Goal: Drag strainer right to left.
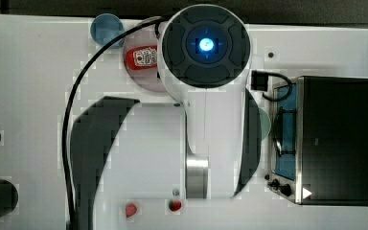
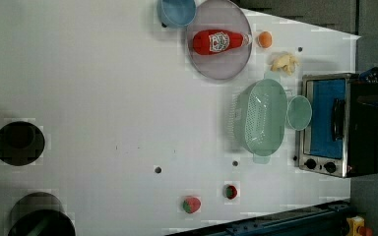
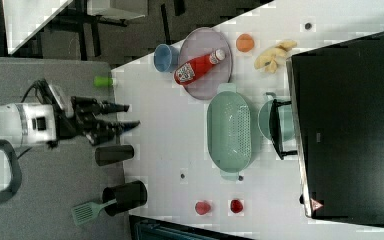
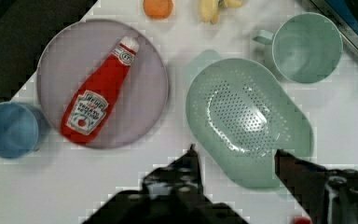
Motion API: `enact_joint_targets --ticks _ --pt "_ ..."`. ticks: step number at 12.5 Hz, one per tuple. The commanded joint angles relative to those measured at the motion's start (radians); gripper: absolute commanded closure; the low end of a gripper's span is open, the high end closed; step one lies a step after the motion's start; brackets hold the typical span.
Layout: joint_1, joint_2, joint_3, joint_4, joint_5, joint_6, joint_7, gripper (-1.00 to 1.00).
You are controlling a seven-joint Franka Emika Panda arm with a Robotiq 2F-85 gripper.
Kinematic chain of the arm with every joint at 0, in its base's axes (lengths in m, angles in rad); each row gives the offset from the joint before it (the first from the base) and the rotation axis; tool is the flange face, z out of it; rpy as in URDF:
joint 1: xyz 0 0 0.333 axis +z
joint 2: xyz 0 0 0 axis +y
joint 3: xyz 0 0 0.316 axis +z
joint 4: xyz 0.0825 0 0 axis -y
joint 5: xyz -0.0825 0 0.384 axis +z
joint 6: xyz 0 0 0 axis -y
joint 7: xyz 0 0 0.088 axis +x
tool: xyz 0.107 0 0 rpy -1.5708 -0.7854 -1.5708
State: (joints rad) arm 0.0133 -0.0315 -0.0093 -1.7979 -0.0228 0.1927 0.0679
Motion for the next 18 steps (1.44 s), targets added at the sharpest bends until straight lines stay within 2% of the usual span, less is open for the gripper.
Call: enact_joint_targets --ticks 1,3,6,11,15,18 --pt "-0.023 -0.398 -0.038 -0.216 0.015 -0.194 0.077 -0.59" --pt "-0.023 -0.397 -0.038 -0.222 0.015 -0.194 0.077 -0.99" --pt "-0.022 -0.363 -0.036 -0.283 0.015 -0.117 0.079 -1.0" --pt "-0.022 -0.201 -0.035 -0.507 0.015 0.264 0.137 -1.0" --pt "-0.02 -0.014 -0.026 -0.654 0.015 0.619 0.35 -1.0" --pt "-0.014 0.15 -0.015 -0.679 0.015 0.823 0.541 -1.0"
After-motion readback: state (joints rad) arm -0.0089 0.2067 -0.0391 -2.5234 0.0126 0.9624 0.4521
